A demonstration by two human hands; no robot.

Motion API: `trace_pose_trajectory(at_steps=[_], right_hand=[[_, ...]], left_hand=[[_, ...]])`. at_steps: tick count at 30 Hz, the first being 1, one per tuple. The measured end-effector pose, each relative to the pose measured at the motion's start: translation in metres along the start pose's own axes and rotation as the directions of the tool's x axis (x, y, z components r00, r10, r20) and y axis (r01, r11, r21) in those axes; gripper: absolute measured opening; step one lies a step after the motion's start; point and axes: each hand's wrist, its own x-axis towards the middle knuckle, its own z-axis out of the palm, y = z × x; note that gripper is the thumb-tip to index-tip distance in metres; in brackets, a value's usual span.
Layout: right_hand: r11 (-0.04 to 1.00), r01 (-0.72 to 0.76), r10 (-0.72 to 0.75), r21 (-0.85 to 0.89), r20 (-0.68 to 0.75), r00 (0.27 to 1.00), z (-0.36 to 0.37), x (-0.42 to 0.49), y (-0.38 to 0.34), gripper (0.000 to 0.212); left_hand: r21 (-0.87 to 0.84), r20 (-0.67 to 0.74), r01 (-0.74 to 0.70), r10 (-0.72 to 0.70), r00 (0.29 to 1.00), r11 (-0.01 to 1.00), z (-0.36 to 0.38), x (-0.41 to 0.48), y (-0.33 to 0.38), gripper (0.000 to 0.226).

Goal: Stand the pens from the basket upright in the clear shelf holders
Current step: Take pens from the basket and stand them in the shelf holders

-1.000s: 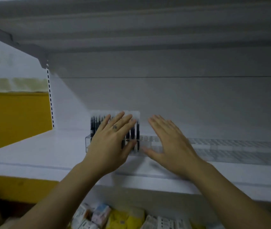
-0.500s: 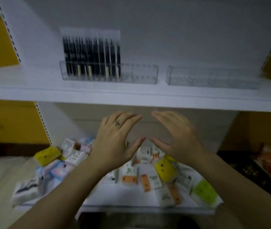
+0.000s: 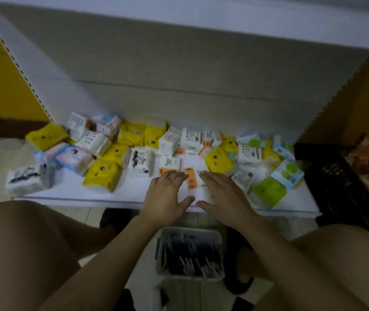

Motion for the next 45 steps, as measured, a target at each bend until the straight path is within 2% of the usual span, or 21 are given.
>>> trace_pose_trajectory(at_steps=[2, 5, 8, 11, 15, 17, 20, 23, 24, 26, 29, 31, 33, 36, 37, 39, 41, 43, 45], right_hand=[[0.994, -0.085, 0.078, 0.063, 0.104, 0.992, 0.024, -0.004, 0.008, 0.073], [0.967, -0.222, 0.191, 0.122, 0.225, 0.956, 0.058, -0.017, 0.017, 0.066], [0.943, -0.311, 0.244, 0.116, 0.392, 0.887, 0.089, -0.033, 0.027, 0.06], [0.924, -0.368, 0.258, 0.102, 0.543, 0.799, 0.112, -0.045, 0.037, 0.057], [0.892, -0.447, 0.264, 0.068, 0.723, 0.638, 0.14, -0.051, 0.052, 0.046], [0.873, -0.486, 0.289, 0.026, 0.776, 0.561, 0.152, -0.051, 0.056, 0.045], [0.838, -0.545, 0.332, 0.002, 0.791, 0.513, 0.168, -0.05, 0.054, 0.039], [0.752, -0.658, 0.367, 0.038, 0.805, 0.466, 0.185, -0.055, 0.038, 0.02], [0.728, -0.684, 0.386, 0.042, 0.799, 0.46, 0.19, -0.058, 0.033, 0.02], [0.695, -0.716, 0.407, 0.063, 0.787, 0.464, 0.2, -0.069, 0.029, 0.034], [0.629, -0.776, 0.435, 0.048, 0.806, 0.403, 0.203, -0.081, 0.034, 0.029], [0.584, -0.808, 0.439, 0.078, 0.807, 0.395, 0.201, -0.081, 0.041, 0.03], [0.61, -0.79, 0.439, 0.061, 0.804, 0.401, 0.198, -0.08, 0.046, 0.028], [0.648, -0.762, 0.481, -0.012, 0.782, 0.397, 0.202, -0.082, 0.049, 0.03], [0.642, -0.766, 0.469, -0.02, 0.801, 0.372, 0.204, -0.082, 0.048, 0.029], [0.636, -0.771, 0.443, -0.025, 0.831, 0.338, 0.21, -0.084, 0.044, 0.024], [0.596, -0.802, 0.499, -0.039, 0.8, 0.333, 0.214, -0.083, 0.042, 0.022], [0.562, -0.826, 0.536, -0.035, 0.777, 0.331, 0.216, -0.082, 0.044, 0.029], [0.57, -0.821, 0.51, -0.041, 0.801, 0.314, 0.216, -0.082, 0.046, 0.026]], left_hand=[[0.002, 0.109, 0.102, -0.102, 0.989, 0.995, 0.03, -0.008, -0.005, 0.059], [0.001, 0.272, 0.258, -0.248, 0.93, 0.966, 0.07, -0.028, -0.015, 0.054], [-0.014, 0.45, 0.37, -0.324, 0.832, 0.929, 0.106, -0.053, -0.025, 0.05], [-0.032, 0.563, 0.508, -0.404, 0.721, 0.861, 0.133, -0.075, -0.034, 0.045], [-0.091, 0.717, 0.563, -0.338, 0.609, 0.822, 0.158, -0.08, -0.041, 0.027], [-0.089, 0.752, 0.553, -0.309, 0.583, 0.828, 0.168, -0.08, -0.046, 0.029], [-0.047, 0.795, 0.554, -0.304, 0.525, 0.831, 0.18, -0.083, -0.054, 0.032], [0.004, 0.841, 0.544, -0.297, 0.452, 0.839, 0.191, -0.092, -0.056, 0.033], [0.01, 0.85, 0.535, -0.289, 0.44, 0.845, 0.194, -0.095, -0.056, 0.033], [0.017, 0.864, 0.517, -0.273, 0.423, 0.856, 0.199, -0.097, -0.058, 0.035], [0.042, 0.888, 0.49, -0.257, 0.381, 0.871, 0.205, -0.093, -0.063, 0.038], [0.056, 0.903, 0.47, -0.245, 0.352, 0.881, 0.209, -0.093, -0.063, 0.04], [0.063, 0.914, 0.435, -0.227, 0.336, 0.898, 0.212, -0.097, -0.061, 0.042], [0.088, 0.885, 0.395, -0.253, 0.39, 0.915, 0.215, -0.105, -0.057, 0.045], [0.101, 0.882, 0.399, -0.268, 0.387, 0.911, 0.215, -0.106, -0.057, 0.047], [0.149, 0.896, 0.396, -0.293, 0.333, 0.906, 0.218, -0.107, -0.058, 0.052], [0.214, 0.91, 0.352, -0.317, 0.268, 0.911, 0.219, -0.108, -0.06, 0.057], [0.273, 0.898, 0.328, -0.361, 0.25, 0.905, 0.219, -0.109, -0.059, 0.06], [0.318, 0.871, 0.33, -0.412, 0.268, 0.889, 0.218, -0.11, -0.054, 0.061]])
